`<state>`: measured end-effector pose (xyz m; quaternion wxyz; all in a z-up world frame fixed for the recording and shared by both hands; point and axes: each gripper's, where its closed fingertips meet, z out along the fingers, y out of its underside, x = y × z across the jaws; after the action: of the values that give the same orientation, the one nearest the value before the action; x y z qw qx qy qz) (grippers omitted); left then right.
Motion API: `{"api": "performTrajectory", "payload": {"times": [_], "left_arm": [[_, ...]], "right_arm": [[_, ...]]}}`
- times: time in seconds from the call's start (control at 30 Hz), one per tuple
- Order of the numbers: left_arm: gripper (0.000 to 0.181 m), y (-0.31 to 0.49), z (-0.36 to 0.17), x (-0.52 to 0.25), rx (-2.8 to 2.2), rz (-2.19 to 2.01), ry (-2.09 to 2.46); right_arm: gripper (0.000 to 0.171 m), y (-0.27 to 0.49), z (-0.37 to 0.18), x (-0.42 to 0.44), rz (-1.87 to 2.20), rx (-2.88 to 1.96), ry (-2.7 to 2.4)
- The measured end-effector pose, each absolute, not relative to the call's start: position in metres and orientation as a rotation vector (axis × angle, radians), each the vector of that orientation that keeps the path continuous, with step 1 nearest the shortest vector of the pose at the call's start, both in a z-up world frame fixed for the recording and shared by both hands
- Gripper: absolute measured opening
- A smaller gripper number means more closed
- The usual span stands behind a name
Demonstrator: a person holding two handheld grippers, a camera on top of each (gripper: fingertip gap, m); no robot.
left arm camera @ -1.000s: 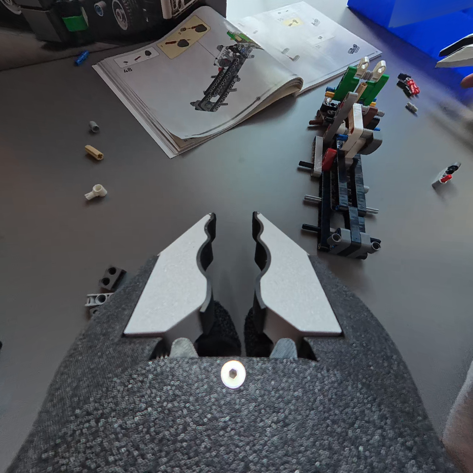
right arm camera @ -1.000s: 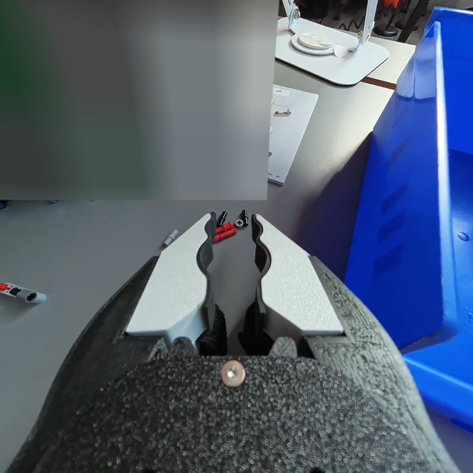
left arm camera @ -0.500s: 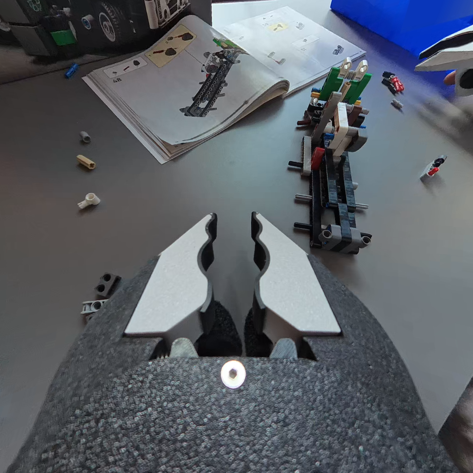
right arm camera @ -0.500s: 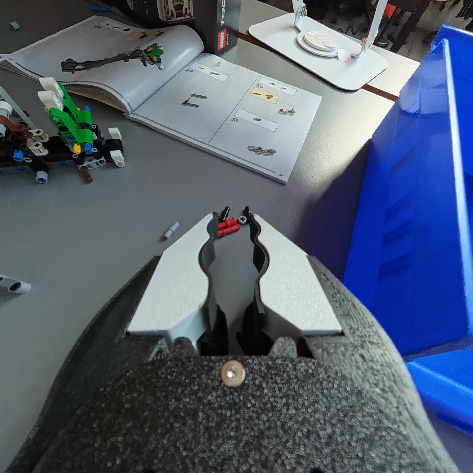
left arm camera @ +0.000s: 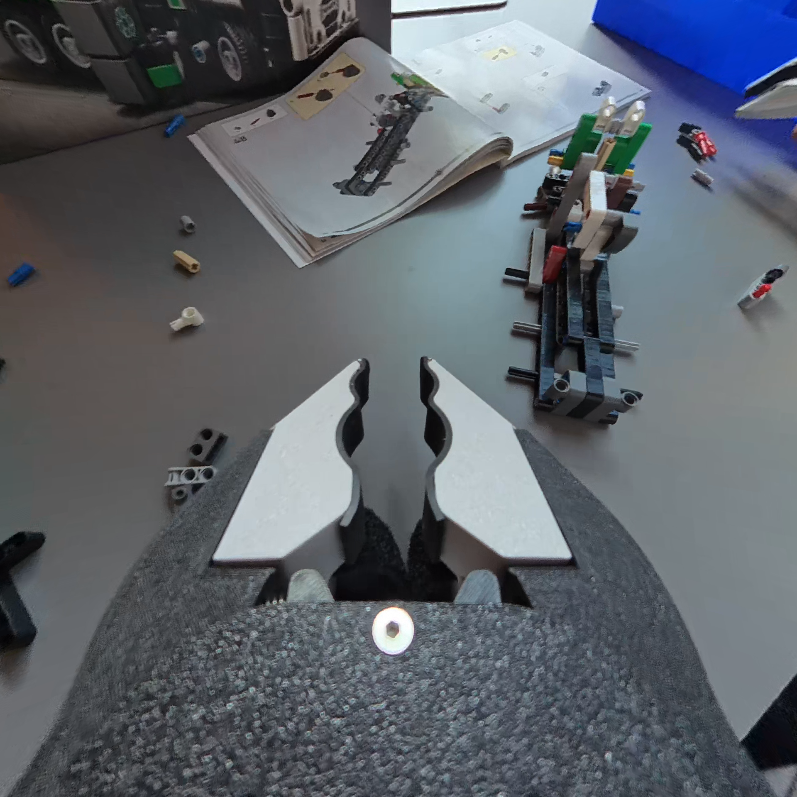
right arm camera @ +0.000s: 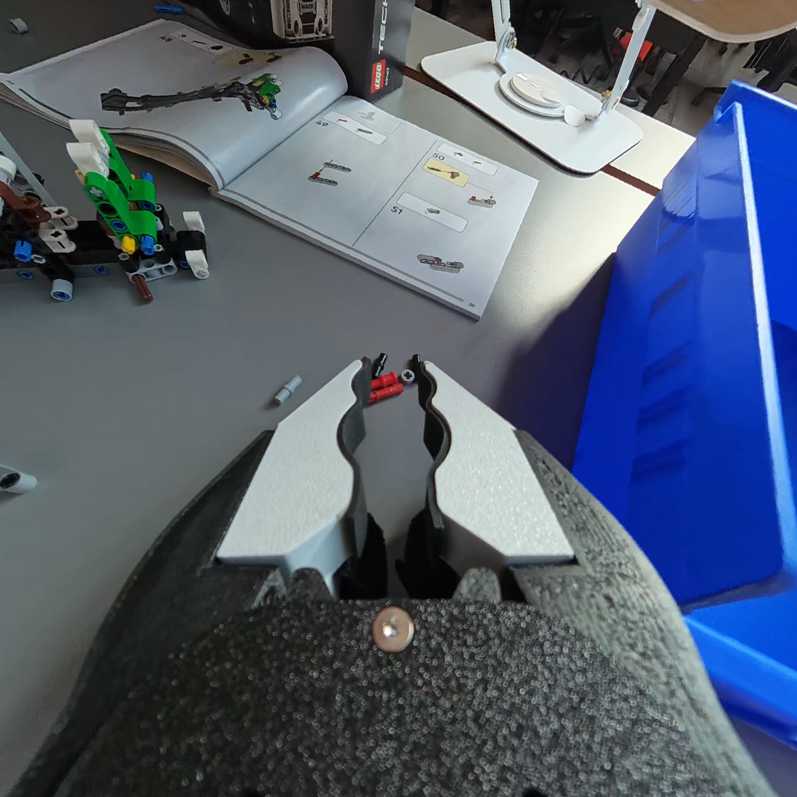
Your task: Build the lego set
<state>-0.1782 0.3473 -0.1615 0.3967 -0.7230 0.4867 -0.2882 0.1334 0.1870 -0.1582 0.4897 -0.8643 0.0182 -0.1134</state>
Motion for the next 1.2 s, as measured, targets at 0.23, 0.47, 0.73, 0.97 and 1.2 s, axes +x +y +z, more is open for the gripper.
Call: {"api": "performTrajectory", "payload": {"times": [0.23,0.47,0.73,0.97,1.2], "left_arm": [[0.023,0.381,-0.149,-0.267,-1.866,-0.536,0.97],[0.027,0.38,-0.157,-0.313,-1.982,-0.573,0.912],[0.027,0.401,-0.164,-0.289,-1.932,-0.486,1.016],[0.028,0.404,-0.172,-0.286,-1.957,-0.533,1.074],[0.03,0.398,-0.183,-0.279,-1.996,-0.556,1.164]], "right_arm": [[0.018,0.185,-0.155,0.133,-0.333,-2.081,0.017],[0.018,0.187,-0.154,0.133,-0.341,-2.073,0.006],[0.017,0.187,-0.158,0.133,-0.426,-2.09,-0.027],[0.018,0.186,-0.157,0.138,-0.389,-2.092,0.024],[0.017,0.187,-0.16,0.135,-0.395,-2.108,-0.004]]}}
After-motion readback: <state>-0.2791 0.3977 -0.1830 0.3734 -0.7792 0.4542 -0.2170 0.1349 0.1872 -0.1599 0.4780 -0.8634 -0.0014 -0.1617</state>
